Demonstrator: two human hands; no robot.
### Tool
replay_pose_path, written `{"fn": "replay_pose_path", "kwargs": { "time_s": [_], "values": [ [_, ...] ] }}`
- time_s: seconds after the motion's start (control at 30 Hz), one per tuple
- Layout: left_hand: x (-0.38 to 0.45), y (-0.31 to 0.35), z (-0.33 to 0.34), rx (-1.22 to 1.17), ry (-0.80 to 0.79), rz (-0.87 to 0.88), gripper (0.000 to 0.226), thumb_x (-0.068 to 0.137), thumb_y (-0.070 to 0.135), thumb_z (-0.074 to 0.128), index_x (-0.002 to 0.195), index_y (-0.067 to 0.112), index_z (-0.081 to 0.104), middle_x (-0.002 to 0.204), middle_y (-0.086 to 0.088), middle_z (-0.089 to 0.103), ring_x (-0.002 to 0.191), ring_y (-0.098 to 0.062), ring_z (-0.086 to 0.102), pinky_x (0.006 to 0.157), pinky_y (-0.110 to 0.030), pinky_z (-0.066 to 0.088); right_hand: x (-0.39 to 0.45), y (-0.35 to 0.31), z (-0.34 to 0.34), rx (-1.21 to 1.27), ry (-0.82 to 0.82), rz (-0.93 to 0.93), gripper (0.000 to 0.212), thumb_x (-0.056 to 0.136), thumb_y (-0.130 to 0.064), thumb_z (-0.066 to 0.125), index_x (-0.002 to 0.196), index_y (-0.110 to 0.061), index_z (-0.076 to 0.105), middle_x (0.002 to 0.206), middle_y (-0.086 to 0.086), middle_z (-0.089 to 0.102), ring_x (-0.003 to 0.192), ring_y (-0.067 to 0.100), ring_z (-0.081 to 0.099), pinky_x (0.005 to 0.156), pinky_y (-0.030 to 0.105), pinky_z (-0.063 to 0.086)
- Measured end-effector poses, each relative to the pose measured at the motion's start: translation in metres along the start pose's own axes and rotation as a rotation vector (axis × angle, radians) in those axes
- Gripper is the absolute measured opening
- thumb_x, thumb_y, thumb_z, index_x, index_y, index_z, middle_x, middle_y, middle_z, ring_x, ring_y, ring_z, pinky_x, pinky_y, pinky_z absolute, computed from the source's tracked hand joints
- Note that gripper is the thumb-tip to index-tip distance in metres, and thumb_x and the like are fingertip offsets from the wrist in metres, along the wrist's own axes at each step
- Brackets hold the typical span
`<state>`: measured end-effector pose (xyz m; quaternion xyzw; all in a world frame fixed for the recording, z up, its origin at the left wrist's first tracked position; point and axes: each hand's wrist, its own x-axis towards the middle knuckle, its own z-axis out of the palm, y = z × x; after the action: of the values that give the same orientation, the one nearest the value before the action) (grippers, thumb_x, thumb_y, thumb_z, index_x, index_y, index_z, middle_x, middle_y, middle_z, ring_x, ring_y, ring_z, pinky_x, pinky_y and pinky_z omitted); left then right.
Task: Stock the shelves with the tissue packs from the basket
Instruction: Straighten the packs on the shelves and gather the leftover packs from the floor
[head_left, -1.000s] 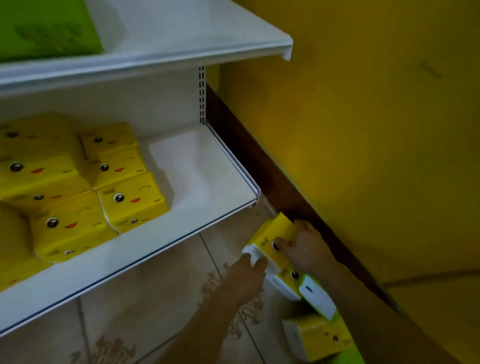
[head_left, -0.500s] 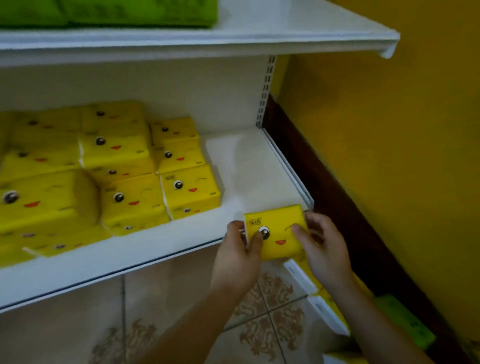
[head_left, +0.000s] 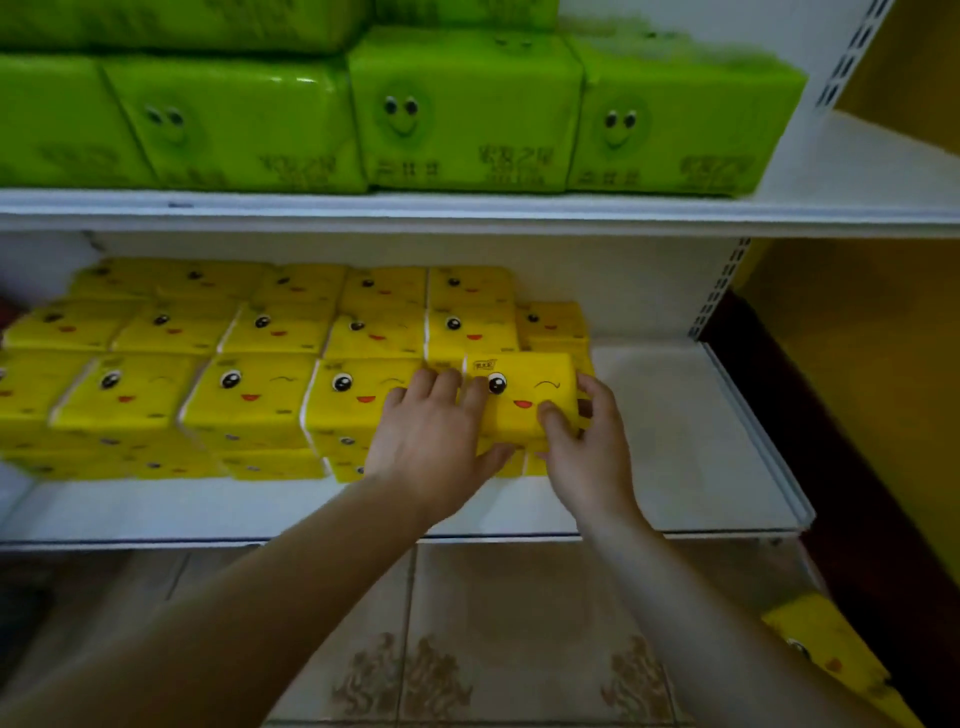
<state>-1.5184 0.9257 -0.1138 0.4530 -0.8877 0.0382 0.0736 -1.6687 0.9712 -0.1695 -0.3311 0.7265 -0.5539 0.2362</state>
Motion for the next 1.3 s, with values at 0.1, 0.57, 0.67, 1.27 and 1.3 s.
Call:
{"fn": "replay_pose_path", "kwargs": {
  "time_s": [0.1,0.57,0.67,1.27,1.3],
  "values": [
    [0.009,-0.016,0.006,0.163,-0.028,0.01,0.056,0.093,0.05,0.052,0.141,0.022,0.046,0.139,-0.01,0.047,0.131,-0.035,0.037,0.101,-0.047,0.037,0.003,-0.004,0.027,-0.18,0.029,-0.072,0.036,0.085,-0.051,0.06,0.112,-0.028,0.054,0.108,0.0,0.063,0.1,0.026,0.061,0.084,0.041,0.051],
    [0.026,0.019,0.018,0.035,0.102,0.165,0.05,0.082,0.043,0.06,0.123,0.014,0.058,0.124,-0.01,0.058,0.122,-0.033,0.051,0.101,-0.049,0.041,0.01,0.025,-0.037,-0.471,-0.014,-0.349,0.055,0.095,-0.055,0.027,0.117,-0.02,0.063,0.114,0.003,0.064,0.106,0.022,0.056,0.087,0.036,0.048],
    [0.025,0.059,0.02,-0.115,0.179,0.3,0.038,0.082,0.038,0.049,0.11,0.015,0.063,0.106,-0.007,0.063,0.102,-0.031,0.058,0.084,-0.043,0.048,-0.004,0.044,-0.093,-0.533,0.077,-0.323,0.042,0.097,-0.044,0.041,0.117,-0.015,0.063,0.114,0.004,0.065,0.108,0.023,0.058,0.089,0.038,0.05],
    [-0.05,0.274,0.123,-0.658,-0.991,0.048,0.044,0.106,0.03,0.033,0.142,0.006,0.04,0.141,-0.016,0.05,0.126,-0.028,0.052,0.098,-0.029,0.042,-0.03,0.177,-0.273,-1.086,-0.29,0.387,0.109,0.062,-0.072,0.073,0.141,-0.008,0.034,0.135,0.012,0.051,0.121,0.031,0.051,0.093,0.038,0.047],
    [-0.052,0.274,0.13,-0.731,-1.014,-0.03,0.042,0.105,0.028,0.036,0.14,0.006,0.042,0.138,-0.017,0.052,0.125,-0.029,0.053,0.098,-0.031,0.043,-0.031,0.175,-0.269,-1.075,-0.266,0.37,0.113,0.06,-0.071,0.074,0.141,-0.007,0.031,0.134,0.013,0.05,0.121,0.032,0.051,0.091,0.038,0.046]
  ]
}}
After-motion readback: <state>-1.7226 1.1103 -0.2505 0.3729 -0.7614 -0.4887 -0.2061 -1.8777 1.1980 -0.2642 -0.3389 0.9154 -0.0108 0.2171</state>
